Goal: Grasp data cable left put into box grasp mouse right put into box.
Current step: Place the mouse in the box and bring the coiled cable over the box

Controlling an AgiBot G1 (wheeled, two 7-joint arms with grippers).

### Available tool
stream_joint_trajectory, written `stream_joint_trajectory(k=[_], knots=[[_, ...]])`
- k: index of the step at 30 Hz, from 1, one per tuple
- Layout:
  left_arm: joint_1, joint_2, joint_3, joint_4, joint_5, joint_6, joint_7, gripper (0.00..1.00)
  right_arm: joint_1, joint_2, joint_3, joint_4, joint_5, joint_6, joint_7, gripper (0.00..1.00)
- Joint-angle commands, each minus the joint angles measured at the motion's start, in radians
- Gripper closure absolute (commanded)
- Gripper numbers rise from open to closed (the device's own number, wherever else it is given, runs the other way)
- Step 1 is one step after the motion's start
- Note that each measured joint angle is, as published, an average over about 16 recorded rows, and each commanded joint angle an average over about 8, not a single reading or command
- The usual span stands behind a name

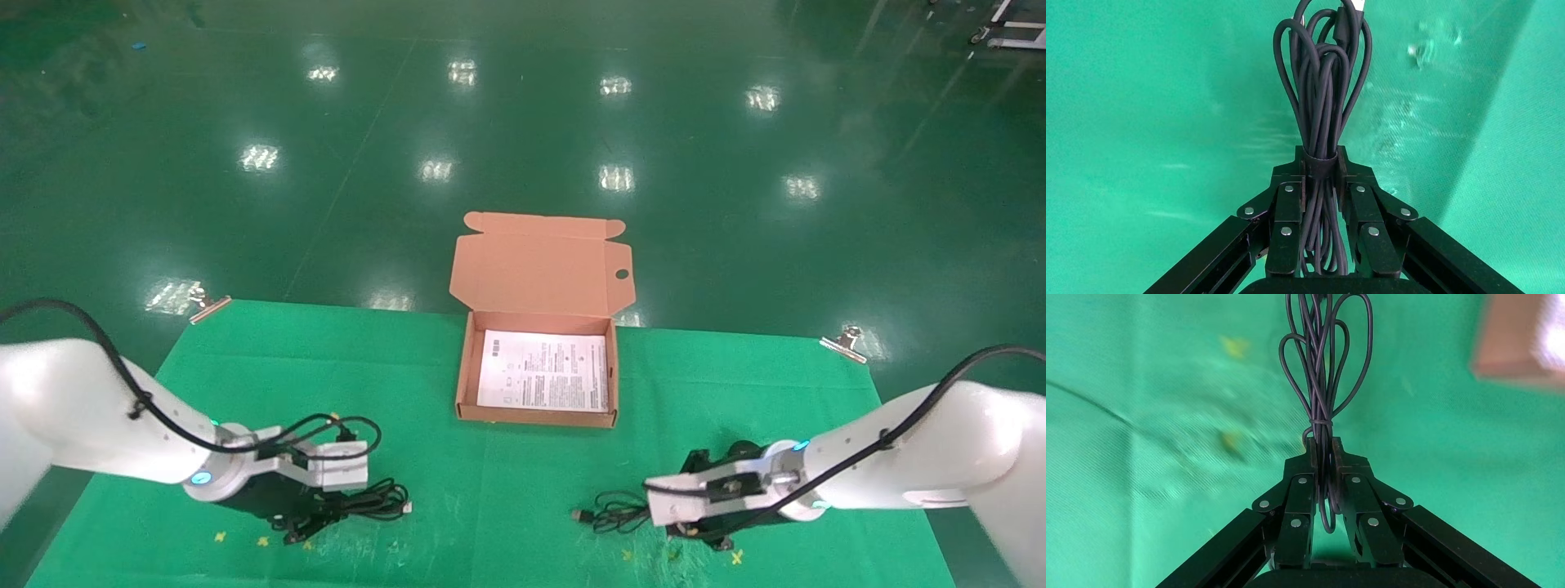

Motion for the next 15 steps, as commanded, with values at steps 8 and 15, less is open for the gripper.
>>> stream_joint_trajectory(k=[8, 15], knots=[[-0.052, -0.087, -0.013, -0.206, 0.024, 0.039, -0.052, 1.0, 0.082, 0.121, 0.088, 0.103, 0.03, 0.025, 0.187, 1.0], [-0.111, -0.102, -0.022, -0.338, 0.099, 0.006, -0.137, 1.0, 0.203, 0.122, 0.155, 0.142, 0.058, 0.085, 0.26, 1.0]])
